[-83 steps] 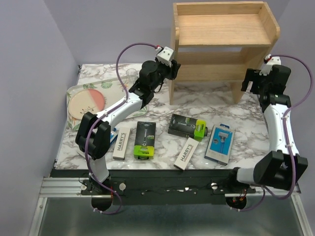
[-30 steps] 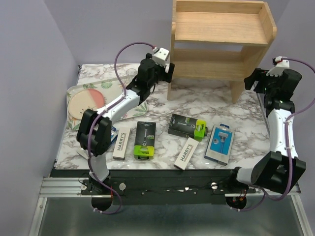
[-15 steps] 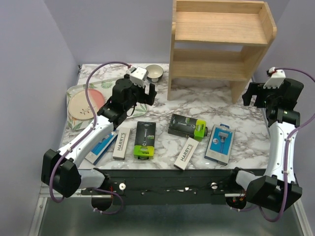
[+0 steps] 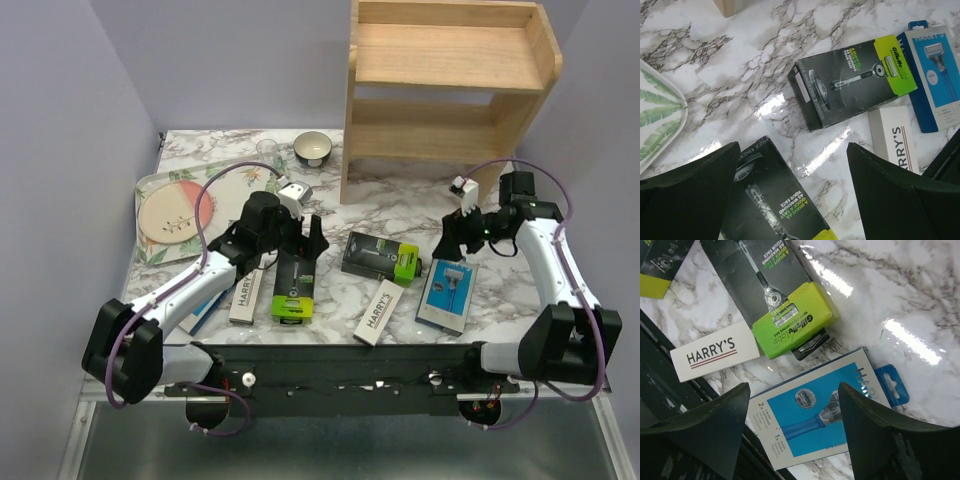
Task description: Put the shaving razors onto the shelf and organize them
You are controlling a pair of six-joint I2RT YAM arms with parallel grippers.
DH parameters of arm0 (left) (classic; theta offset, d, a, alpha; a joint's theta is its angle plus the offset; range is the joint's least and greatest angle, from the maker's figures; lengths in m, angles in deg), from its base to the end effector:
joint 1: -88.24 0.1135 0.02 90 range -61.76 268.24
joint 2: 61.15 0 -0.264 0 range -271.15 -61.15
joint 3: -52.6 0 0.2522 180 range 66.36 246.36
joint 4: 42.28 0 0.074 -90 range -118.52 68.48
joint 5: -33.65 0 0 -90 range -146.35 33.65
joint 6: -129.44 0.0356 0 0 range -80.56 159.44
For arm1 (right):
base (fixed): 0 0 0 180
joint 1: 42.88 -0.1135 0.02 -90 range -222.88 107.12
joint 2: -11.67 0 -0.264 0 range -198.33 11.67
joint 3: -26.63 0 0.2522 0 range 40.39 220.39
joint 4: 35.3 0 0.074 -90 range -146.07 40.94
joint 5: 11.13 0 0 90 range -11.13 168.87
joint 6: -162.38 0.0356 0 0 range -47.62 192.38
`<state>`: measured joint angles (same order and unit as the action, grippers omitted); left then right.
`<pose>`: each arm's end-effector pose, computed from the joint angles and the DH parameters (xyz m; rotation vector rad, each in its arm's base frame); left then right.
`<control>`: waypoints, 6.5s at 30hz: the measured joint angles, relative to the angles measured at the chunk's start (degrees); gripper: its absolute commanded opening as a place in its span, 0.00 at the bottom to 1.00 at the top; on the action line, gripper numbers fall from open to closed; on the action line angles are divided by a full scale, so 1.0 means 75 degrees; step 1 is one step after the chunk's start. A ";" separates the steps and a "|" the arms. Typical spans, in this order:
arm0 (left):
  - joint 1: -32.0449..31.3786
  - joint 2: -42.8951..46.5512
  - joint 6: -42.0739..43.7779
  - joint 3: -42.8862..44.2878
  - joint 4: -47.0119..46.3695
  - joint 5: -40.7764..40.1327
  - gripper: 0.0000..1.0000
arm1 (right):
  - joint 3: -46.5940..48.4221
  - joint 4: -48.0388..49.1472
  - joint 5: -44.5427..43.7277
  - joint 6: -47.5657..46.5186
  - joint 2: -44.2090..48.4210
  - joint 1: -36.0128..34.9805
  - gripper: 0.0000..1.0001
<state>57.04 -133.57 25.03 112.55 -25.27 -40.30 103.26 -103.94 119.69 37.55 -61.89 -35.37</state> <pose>0.2350 -0.1538 0.2575 0.4889 2.1016 -0.7658 0.2399 -0.0081 0.2883 -0.7615 2.3073 0.6510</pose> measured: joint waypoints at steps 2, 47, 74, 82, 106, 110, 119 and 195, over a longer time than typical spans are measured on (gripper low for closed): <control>-0.0064 -0.0044 -0.0073 0.0108 -0.0073 0.0137 0.95 | -0.0111 0.0058 -0.0029 0.0125 -0.0431 -0.0099 0.79; -0.0557 -0.1606 -0.0169 0.0539 -0.0868 0.1341 0.93 | 0.0664 0.0726 -0.0297 0.0227 -0.4092 -0.0901 0.58; -0.0557 -0.1676 -0.0029 0.0679 -0.0705 0.1317 0.93 | 0.1037 -0.0160 0.0105 -0.0717 -0.4736 -0.1072 0.57; -0.0557 -0.1676 -0.0026 0.0659 -0.0708 0.1230 0.93 | 0.1323 -0.0833 0.0291 -0.1052 -0.5251 -0.1501 0.29; 0.0749 -0.0592 -0.4928 -0.0152 -0.1489 0.0533 0.98 | 0.2174 -0.0516 0.3427 0.3028 -0.3867 -0.1693 0.01; 0.0746 -0.0291 -0.5692 -0.0956 -0.1641 0.0714 0.98 | 0.1469 0.0819 0.3567 0.4896 -0.3850 -0.1737 0.01; 0.0731 -0.0740 -0.7297 -0.0006 -0.1233 0.0903 0.98 | -0.0038 0.2932 0.3383 0.7087 -0.3214 -0.1950 0.01; -0.0662 -0.2381 -0.6531 0.2719 -0.2186 0.0102 0.36 | -0.0344 0.3500 0.1658 0.7096 0.0329 -0.2780 0.03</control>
<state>52.08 -151.43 -23.96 132.94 -41.66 -39.53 100.68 -77.69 132.12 90.78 -59.42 -56.22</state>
